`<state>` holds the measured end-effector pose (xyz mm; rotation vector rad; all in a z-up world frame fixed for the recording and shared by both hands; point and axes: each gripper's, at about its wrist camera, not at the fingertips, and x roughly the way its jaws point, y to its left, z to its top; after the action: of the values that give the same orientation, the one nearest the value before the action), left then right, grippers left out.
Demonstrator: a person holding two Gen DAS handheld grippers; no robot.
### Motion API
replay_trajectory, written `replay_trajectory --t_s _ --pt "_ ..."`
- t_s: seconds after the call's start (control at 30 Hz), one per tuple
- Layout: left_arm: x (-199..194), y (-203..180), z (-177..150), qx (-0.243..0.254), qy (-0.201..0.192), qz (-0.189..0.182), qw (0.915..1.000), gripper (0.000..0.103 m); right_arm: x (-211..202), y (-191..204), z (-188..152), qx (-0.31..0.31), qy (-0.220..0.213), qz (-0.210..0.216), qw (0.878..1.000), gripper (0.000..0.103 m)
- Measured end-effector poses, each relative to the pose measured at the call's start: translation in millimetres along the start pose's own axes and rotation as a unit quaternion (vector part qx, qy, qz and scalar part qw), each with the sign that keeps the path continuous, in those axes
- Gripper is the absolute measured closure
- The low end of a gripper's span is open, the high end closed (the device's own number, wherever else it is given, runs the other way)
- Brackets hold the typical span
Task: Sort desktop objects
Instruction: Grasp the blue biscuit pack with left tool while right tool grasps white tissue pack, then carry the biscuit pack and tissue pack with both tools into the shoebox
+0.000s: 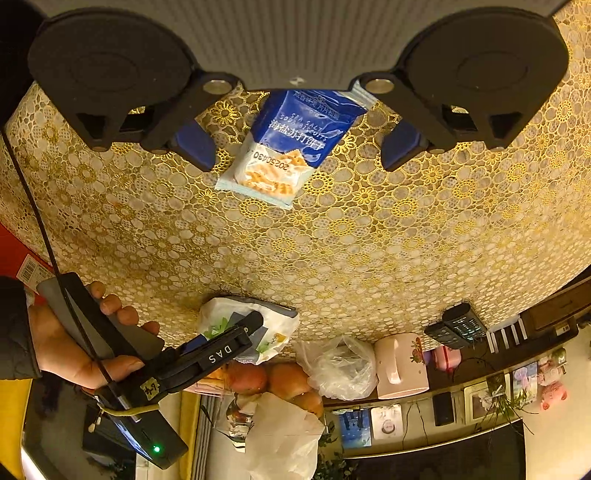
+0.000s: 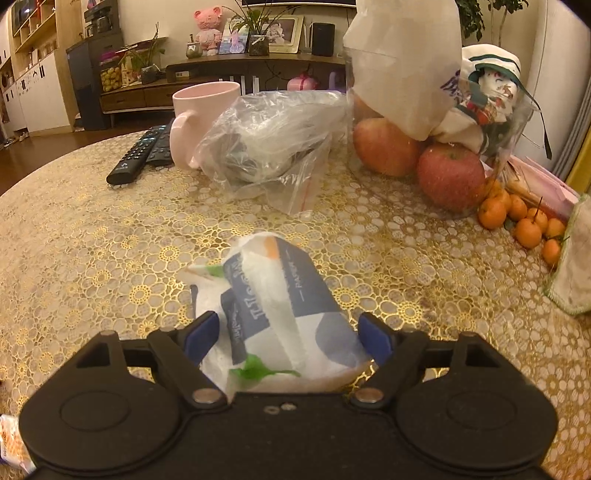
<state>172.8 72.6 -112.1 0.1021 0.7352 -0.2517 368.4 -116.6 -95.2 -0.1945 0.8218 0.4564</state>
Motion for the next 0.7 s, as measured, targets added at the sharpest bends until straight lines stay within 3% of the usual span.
replay_trajectory --t_s 0.17,0.23,0.37,0.5,0.7 --pt "-2.8 1.0 0.8 -0.003 -0.002 0.005 1.0000 0.021 0.5 3.4 -2.3 -0.003 0.008 0.001 1.000 0.024" --pt "-5.3 0.6 1.8 -0.003 -0.006 0.006 1.0000 0.044 -1.0 4.1 -2.5 0.000 0.008 0.001 1.000 0.029" --pt "-7.5 -3.7 3.8 -0.003 -0.006 -0.001 1.0000 0.064 -8.3 3.6 -2.5 0.006 0.001 0.000 1.000 0.052" --pt "-6.7 -8.7 5.6 -0.002 -0.004 0.006 1.0000 0.067 -21.1 0.7 -3.2 0.018 -0.006 -0.010 1.000 0.069" --pt "-13.7 -11.4 11.0 -0.021 0.000 0.006 0.9998 0.067 -56.6 0.5 -11.2 0.029 -0.019 -0.013 0.999 0.072"
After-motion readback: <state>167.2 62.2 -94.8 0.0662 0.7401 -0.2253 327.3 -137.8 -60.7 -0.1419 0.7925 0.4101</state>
